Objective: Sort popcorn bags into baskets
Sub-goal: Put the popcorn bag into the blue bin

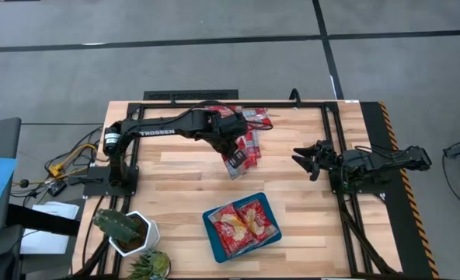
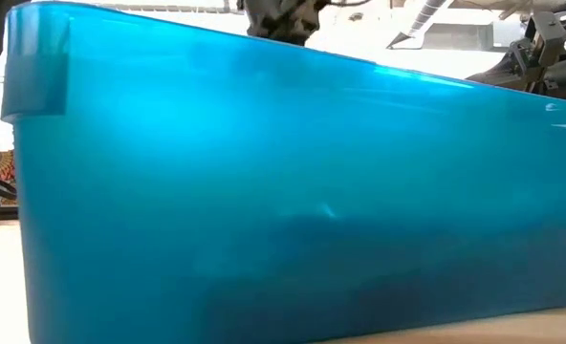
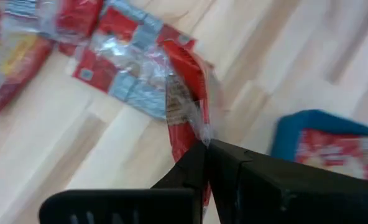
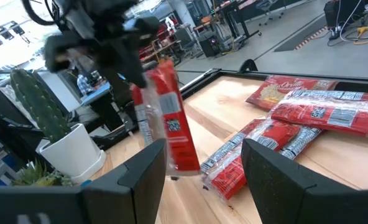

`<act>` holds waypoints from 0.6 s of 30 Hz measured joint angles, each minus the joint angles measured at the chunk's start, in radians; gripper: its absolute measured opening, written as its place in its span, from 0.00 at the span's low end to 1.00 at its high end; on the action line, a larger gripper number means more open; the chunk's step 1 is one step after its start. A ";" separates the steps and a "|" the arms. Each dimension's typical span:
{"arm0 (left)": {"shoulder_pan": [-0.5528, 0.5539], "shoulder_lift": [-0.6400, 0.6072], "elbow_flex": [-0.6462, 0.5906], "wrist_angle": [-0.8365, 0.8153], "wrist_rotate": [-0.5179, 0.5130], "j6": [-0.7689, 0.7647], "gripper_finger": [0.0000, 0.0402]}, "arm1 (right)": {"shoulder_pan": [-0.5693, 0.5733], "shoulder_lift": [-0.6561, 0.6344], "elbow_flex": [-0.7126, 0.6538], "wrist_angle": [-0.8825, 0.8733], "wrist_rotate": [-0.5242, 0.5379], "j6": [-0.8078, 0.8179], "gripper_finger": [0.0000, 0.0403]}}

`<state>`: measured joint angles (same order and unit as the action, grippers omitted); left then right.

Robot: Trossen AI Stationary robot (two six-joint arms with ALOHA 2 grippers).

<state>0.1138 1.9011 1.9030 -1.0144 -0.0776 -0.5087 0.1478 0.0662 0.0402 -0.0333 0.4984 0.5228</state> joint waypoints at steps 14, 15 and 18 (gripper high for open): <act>-0.143 -0.003 0.123 0.041 0.024 -0.111 0.00 | 0.000 0.000 0.000 0.000 0.000 0.000 0.58; -0.147 -0.002 0.123 0.039 0.019 -0.119 0.00 | 0.000 0.000 0.000 0.000 0.000 0.000 0.58; -0.155 -0.002 0.123 0.045 0.008 -0.132 0.00 | 0.000 0.000 0.000 0.000 0.000 0.000 0.58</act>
<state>-0.0409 1.8988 2.0258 -0.9694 -0.0694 -0.6407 0.1478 0.0662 0.0402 -0.0338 0.4980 0.5224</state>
